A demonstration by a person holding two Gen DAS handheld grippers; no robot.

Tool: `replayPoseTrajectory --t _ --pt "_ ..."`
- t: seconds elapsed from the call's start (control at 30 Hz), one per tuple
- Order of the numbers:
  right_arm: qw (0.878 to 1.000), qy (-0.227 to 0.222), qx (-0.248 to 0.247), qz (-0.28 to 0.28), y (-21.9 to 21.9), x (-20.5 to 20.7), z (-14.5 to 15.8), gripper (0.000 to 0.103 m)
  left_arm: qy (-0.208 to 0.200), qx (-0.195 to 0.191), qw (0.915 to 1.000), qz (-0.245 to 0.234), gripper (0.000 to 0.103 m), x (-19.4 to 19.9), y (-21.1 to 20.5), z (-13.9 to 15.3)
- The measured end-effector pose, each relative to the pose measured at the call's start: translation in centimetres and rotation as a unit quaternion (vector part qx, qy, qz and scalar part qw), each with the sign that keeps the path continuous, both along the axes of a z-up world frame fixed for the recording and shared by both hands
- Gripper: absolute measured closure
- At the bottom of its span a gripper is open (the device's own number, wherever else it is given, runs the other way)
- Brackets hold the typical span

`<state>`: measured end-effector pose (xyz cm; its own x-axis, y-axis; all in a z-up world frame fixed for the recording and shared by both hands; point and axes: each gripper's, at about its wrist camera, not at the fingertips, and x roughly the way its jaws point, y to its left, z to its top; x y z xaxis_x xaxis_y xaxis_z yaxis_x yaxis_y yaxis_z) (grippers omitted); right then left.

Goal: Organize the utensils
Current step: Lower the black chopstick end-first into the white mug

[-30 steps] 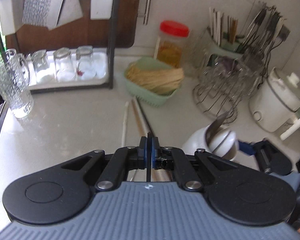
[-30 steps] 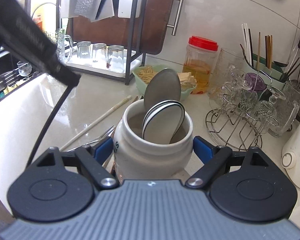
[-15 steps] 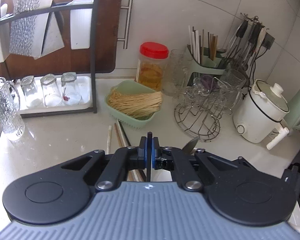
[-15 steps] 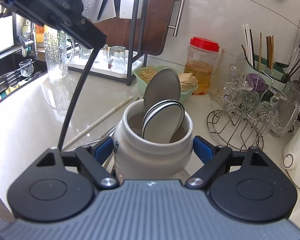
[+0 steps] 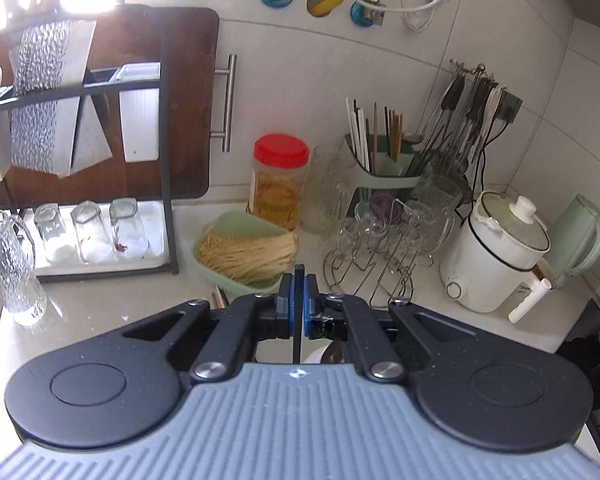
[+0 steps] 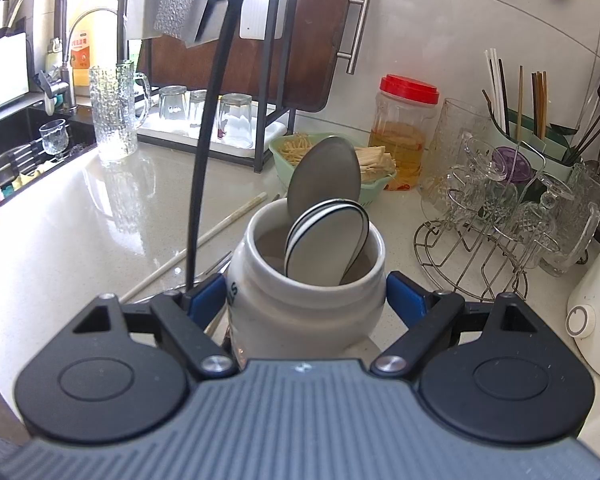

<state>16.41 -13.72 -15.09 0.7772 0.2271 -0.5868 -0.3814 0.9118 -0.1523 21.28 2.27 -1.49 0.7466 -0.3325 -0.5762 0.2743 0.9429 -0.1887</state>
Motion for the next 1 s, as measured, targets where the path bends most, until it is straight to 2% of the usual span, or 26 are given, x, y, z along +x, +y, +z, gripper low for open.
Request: replayPoseTrajectory --t 0.2,0.7,1.0 --pt "1.000 -0.002 0.002 -0.003 0.0 -0.1 -0.1 0.014 -0.010 -0.004 0.9999 -0.011 0.099 0.2 0.0 1.6" --pt "1.000 0.003 -0.001 -0.005 0.1 0.0 0.0 0.014 -0.067 -0.002 0.9965 -0.050 0.099 -0.2 -1.6 8.8" --pt "1.000 0.001 0.000 0.000 0.1 -0.1 0.0 0.014 -0.077 0.008 0.9949 -0.064 0.099 -0.2 -2.7 10.0"
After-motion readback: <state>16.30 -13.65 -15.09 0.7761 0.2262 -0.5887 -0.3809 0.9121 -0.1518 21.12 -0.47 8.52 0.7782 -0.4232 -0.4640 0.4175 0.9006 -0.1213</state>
